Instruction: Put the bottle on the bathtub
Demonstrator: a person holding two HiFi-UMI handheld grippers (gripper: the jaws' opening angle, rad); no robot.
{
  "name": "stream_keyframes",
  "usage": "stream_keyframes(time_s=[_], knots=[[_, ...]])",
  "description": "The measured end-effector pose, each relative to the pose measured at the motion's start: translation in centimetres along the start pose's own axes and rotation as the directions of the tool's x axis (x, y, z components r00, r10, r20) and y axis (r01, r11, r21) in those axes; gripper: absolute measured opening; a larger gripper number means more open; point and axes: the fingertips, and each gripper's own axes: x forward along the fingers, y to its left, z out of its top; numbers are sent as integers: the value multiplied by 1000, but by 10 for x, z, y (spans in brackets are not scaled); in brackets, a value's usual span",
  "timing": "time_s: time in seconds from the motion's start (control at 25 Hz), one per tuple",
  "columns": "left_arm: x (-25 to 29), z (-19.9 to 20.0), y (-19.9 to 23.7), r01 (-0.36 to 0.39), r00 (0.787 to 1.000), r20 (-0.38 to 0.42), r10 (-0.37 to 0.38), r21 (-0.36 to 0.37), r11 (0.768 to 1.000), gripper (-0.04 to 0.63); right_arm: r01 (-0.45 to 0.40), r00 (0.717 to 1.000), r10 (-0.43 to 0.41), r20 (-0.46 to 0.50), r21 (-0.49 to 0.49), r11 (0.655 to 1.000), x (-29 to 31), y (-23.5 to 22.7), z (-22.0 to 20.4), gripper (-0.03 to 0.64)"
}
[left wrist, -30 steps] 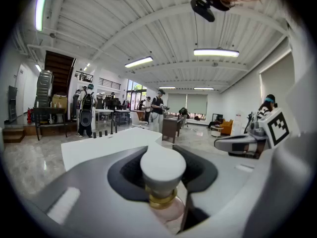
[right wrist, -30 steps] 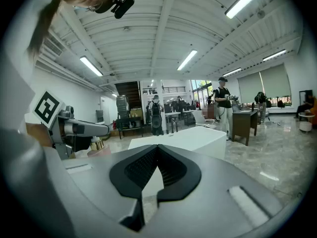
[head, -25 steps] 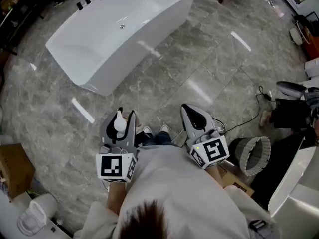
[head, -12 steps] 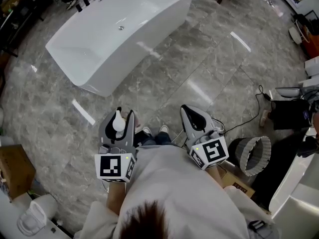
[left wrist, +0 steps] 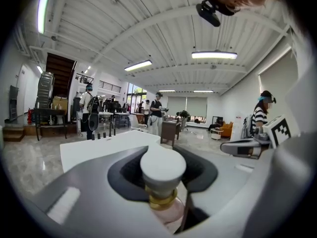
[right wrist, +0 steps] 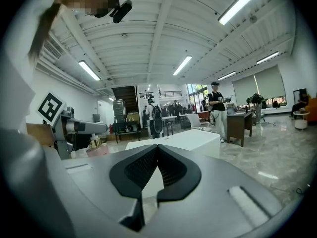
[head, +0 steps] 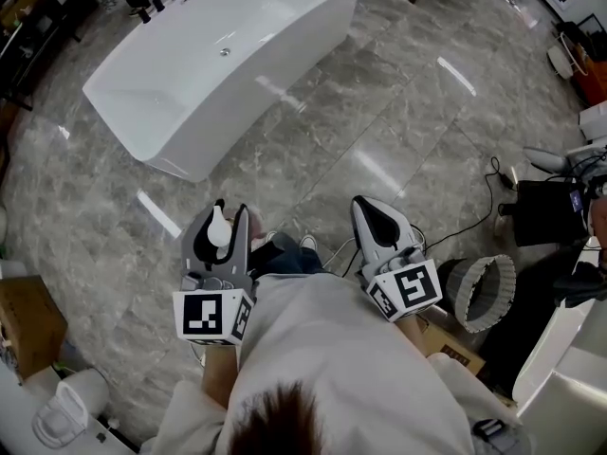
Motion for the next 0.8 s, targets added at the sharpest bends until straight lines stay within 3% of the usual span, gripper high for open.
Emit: stream_keyframes(time_s=[0.4,0.8], knots=[[17,8,9,3,1000,-24,-3,8,1000,186,22,999,-22,-26,27,999,11,-14,-3,-2],[76,19,58,44,998,-38,-44,13,999,186,61,997,-59,-56,25,998,80,-27,7,-2]])
